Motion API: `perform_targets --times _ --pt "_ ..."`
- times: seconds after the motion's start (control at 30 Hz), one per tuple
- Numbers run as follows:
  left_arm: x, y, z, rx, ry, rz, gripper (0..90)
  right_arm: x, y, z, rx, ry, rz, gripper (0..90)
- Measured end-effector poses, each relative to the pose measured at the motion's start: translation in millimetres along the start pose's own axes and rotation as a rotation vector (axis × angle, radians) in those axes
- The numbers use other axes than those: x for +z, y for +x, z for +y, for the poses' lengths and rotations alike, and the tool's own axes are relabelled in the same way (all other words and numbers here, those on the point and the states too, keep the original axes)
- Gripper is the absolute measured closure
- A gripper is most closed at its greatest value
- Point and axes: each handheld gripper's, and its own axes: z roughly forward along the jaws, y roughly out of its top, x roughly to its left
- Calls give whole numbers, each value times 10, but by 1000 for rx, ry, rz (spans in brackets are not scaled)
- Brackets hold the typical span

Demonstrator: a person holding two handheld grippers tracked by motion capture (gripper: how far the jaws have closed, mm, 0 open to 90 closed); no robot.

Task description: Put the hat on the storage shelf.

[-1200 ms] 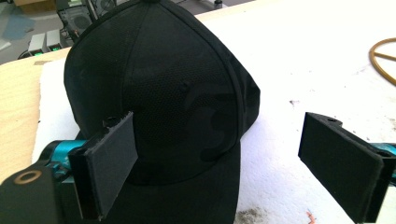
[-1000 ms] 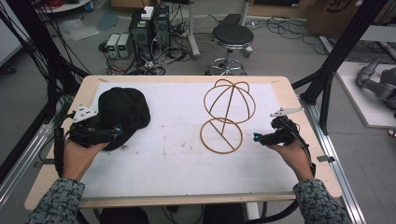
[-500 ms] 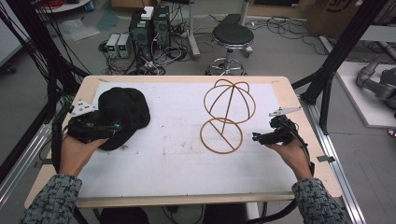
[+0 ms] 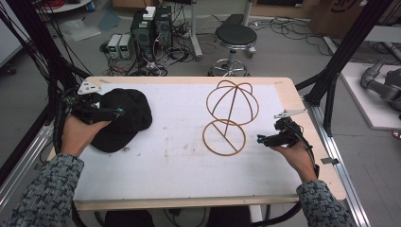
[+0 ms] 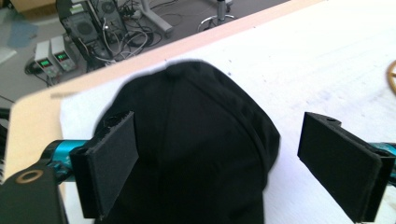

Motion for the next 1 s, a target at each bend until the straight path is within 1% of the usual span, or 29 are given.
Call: perform_targets --times 0.07,0.13,0.17,0.23,0.3,0.33,0.37,0.43,0.47,0.5,0.53,0.57,0.63,0.67,0.7,0.73,0.8,0.83,0.93,1.0 --pt "95 38 102 15 -1 2 143 -21 -25 -15 7 -2 -5 109" --pt "177 58 165 31 20 -1 149 -36 -38 -28 11 -3 -7 109" --pt "177 58 165 31 20 -1 149 -45 -43 -33 11 -3 -8 109" --pt "251 75 217 55 20 -19 149 -61 -53 -38 3 -6 -8 109" --pt "326 98 271 57 32 -25 149 -74 -51 -38 10 0 -12 109" --pt "399 121 308 63 41 -20 149 -94 -57 -36 6 -3 -16 109" --pt "437 134 318 56 41 -15 149 -102 -55 -33 6 -2 -17 109" --pt "509 163 323 50 45 -20 149 -118 -49 -25 1 -1 -17 109" --pt "509 163 323 50 45 -20 149 -118 -49 -25 1 -1 -17 109" --pt "575 190 315 49 54 -11 149 -131 -34 -18 0 -6 -17 109" --pt "606 202 308 41 49 -17 149 -136 -28 -16 -3 -4 -17 109" --pt "606 202 308 41 49 -17 149 -138 -26 -15 -7 -5 -17 109" --pt "663 218 299 28 47 -13 149 -144 -18 -16 1 -1 -18 109" --pt "717 228 292 28 44 -6 154 -150 -18 -20 3 -1 -18 109" --pt "747 233 288 26 42 -8 155 -154 -19 -23 6 -1 -17 109" --pt "778 234 285 31 47 0 157 -158 -20 -25 7 -4 -19 109" --pt "837 242 273 32 59 -4 160 -170 -18 -32 9 -4 -19 109" --pt "866 249 262 34 72 1 169 -173 -20 -36 7 -3 -22 109" --pt "936 273 217 11 106 2 183 -192 -17 -48 11 -4 -24 109" --pt "958 280 189 4 105 2 191 -203 -22 -53 9 0 -22 109"
